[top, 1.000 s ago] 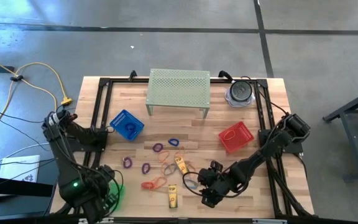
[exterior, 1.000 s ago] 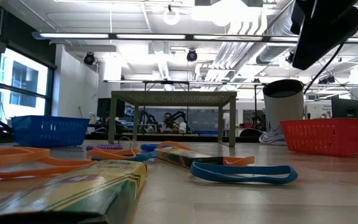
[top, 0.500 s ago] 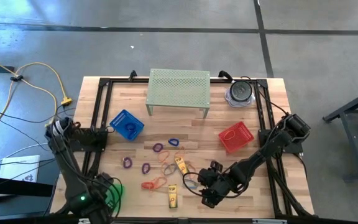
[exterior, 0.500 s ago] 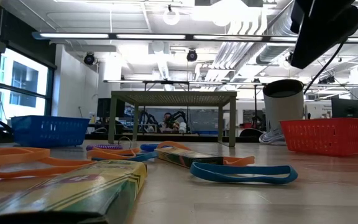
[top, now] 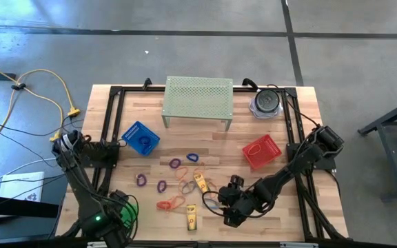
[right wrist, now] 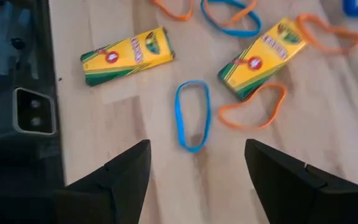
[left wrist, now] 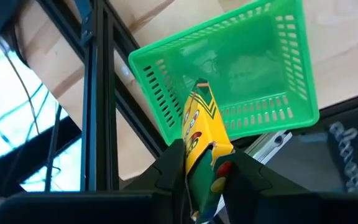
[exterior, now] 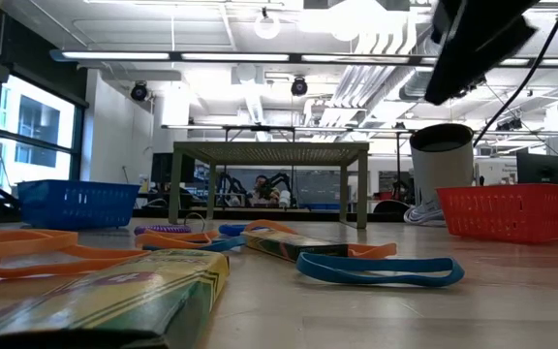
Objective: Pick & Place Office Desk Supplies
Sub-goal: Put the crayon box into the green bin
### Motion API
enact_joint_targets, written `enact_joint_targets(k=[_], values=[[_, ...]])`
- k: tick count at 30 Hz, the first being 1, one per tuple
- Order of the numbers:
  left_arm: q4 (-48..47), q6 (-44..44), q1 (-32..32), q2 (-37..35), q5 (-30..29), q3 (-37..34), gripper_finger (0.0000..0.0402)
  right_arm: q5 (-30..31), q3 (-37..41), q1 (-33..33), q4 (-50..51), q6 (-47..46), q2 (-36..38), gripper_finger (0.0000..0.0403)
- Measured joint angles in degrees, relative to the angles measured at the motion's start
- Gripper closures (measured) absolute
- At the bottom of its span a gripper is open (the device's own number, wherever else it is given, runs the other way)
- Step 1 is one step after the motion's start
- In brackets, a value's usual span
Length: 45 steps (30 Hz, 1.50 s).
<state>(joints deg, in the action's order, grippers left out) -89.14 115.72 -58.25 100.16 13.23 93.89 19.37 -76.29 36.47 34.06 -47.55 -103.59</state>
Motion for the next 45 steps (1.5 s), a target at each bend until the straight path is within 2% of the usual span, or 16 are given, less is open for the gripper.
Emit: enact_joint_targets(k=[8, 16, 28, 35, 45], values=[[0.01, 11.98, -2.23, 0.02, -2.11, 0.0, 0.0332, 0.0, 0.0, -2.15, 0.03, 8.36, 0.0, 0.0154], [-0.89, 16.29, -2.74, 0.32, -6.28, 0.0, 0.0332, -0.08, 0.0, -4.06, 0.02, 16.37, 0.0, 0.0154], [-0.68, 18.18, -1.33, 3.76, -4.01, -0.02, 0.0332, -1.43, 0.02, -6.89, -0.36, 23.95, 0.0, 0.0154], [-0.83, 17.48, 0.34, 7.12, 1.56, -0.02, 0.0331, -6.41, 0.02, -9.65, -2.01, 27.33, 0.0, 0.0154], [-0.88, 14.14, 3.48, 8.44, 5.7, -0.02, 0.0296, -7.58, 0.02, -10.99, -2.27, 28.06, 0.0, 0.0154]])
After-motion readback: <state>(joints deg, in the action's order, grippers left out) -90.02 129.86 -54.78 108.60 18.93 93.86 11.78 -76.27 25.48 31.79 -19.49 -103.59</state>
